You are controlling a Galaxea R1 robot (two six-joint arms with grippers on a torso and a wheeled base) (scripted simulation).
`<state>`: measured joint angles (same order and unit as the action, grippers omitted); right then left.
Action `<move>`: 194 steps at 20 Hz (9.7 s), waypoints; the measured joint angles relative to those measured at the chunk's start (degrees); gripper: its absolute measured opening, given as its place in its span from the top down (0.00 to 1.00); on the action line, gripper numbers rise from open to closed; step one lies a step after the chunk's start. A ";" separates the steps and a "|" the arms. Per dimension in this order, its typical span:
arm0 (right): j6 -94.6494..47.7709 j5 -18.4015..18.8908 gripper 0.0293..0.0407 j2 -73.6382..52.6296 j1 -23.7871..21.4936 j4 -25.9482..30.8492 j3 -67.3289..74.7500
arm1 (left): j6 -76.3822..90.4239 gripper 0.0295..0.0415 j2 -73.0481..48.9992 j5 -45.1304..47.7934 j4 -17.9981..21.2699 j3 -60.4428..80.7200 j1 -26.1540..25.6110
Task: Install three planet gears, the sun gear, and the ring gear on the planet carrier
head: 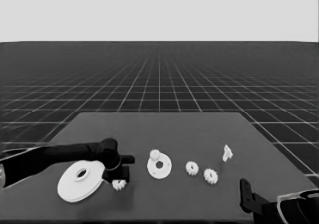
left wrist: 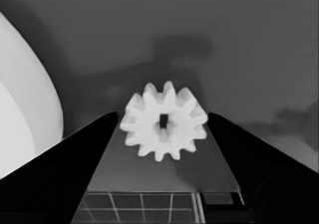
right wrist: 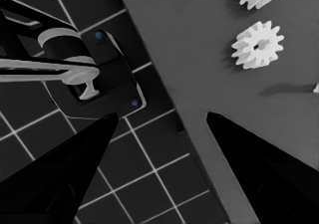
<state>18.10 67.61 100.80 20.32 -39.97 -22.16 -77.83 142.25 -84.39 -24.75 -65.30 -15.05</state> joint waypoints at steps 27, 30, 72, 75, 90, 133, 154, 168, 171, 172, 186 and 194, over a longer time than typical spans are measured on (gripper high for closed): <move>0.00 0.00 0.19 0.00 0.00 0.00 0.00 | -10.19 0.86 24.23 -5.29 13.92 -12.79 14.45; 0.00 0.00 0.19 0.00 0.00 0.00 0.00 | -9.62 0.86 25.83 -5.18 13.98 -14.99 14.47; 0.00 0.00 0.19 0.00 0.00 0.00 0.00 | 97.20 0.25 -41.31 45.38 7.02 41.07 34.54; 45.91 17.44 0.15 25.42 -18.64 23.35 -26.96 | 97.78 0.25 -41.62 45.58 6.99 41.31 34.63; 49.45 12.57 0.19 34.94 -6.66 17.11 -47.98 | 97.93 0.25 -41.70 45.63 6.98 41.37 34.66; 55.73 16.93 0.55 68.21 -12.00 21.41 -74.04 | 97.93 0.25 -41.70 45.63 6.98 41.37 34.66; 59.05 20.18 0.19 53.65 -21.21 30.08 -55.11 | 97.93 0.25 -41.70 45.63 6.98 41.37 34.66; 52.80 15.25 0.19 48.97 -9.93 19.77 -58.02 | 97.93 0.25 -41.70 45.63 6.98 41.37 34.66; 52.63 15.03 0.19 49.09 -9.62 19.45 -58.38 | 97.93 0.25 -41.70 45.63 6.98 41.37 34.66; 52.61 15.01 0.19 49.10 -9.58 19.42 -58.41 | 97.93 0.25 -41.70 45.63 6.98 41.37 34.66; 56.18 19.45 0.85 46.80 -20.02 28.93 -51.44 | 97.93 0.25 -41.70 45.63 6.98 41.37 34.66; 62.36 20.91 0.85 63.65 -21.92 30.60 -62.93 | 97.93 0.25 -41.70 45.63 6.98 41.37 34.66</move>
<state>80.46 88.52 164.45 -1.60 -9.38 -85.09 20.10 100.55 -38.76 -17.77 -23.94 19.61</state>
